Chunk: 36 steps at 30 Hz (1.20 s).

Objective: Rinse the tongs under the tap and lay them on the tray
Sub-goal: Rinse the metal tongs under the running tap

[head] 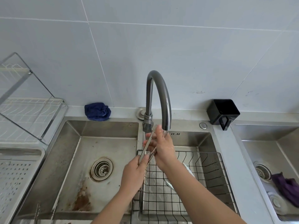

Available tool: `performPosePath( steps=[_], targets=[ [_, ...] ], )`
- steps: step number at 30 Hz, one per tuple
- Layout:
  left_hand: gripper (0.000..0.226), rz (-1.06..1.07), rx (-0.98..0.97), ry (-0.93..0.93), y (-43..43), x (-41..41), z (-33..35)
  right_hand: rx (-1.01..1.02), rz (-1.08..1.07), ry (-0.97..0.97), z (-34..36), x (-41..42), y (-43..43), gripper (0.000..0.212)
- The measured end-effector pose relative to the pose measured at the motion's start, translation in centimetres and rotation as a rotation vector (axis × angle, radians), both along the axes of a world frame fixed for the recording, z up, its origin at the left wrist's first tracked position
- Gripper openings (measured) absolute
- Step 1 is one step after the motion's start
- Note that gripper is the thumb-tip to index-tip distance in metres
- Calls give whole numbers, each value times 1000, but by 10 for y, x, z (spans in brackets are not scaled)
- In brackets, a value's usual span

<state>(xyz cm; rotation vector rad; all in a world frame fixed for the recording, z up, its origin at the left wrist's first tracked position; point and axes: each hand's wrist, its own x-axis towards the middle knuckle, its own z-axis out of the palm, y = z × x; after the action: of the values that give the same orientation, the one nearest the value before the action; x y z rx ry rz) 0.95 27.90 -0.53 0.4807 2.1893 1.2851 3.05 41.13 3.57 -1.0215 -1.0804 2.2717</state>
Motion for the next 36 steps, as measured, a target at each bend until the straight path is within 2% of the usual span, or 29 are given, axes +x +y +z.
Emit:
performPosePath(
  steps=[2,3,6,8,10,12,14,17,22,30,32,36],
  targets=[
    [81,-6,21,-50,-6,-3,2,-46,-18,9,-3,1,-4,36],
    [88,2,34,-110,-10,-3,2,42,-9,-50,-6,2,-4,31],
    [87,62,40,-191,-22,-4,-1,518,90,-359,-19,7,-5,18],
    [89,82,25,-151,-26,-6,-2,608,178,-452,-22,9,-8,13],
    [93,75,-4,-77,-29,-7,-3,520,262,-424,-26,14,-11,9],
    [84,64,-14,-19,-28,-6,-1,347,295,-332,-26,17,-11,6],
    [77,40,-43,22,-27,-4,0,253,237,-296,-24,19,-4,14],
    [79,20,-74,30,-29,-1,-4,206,154,-264,-20,21,11,21],
    [88,-52,-222,163,-36,3,-8,140,167,-256,-28,41,12,27],
    [79,-77,-319,253,-42,8,-2,35,124,-218,-32,53,7,42],
    [75,-61,-291,237,-41,7,1,59,140,-205,-28,50,7,41],
    [64,3,-127,31,-38,3,3,130,183,-160,-22,41,9,28]
  ],
)
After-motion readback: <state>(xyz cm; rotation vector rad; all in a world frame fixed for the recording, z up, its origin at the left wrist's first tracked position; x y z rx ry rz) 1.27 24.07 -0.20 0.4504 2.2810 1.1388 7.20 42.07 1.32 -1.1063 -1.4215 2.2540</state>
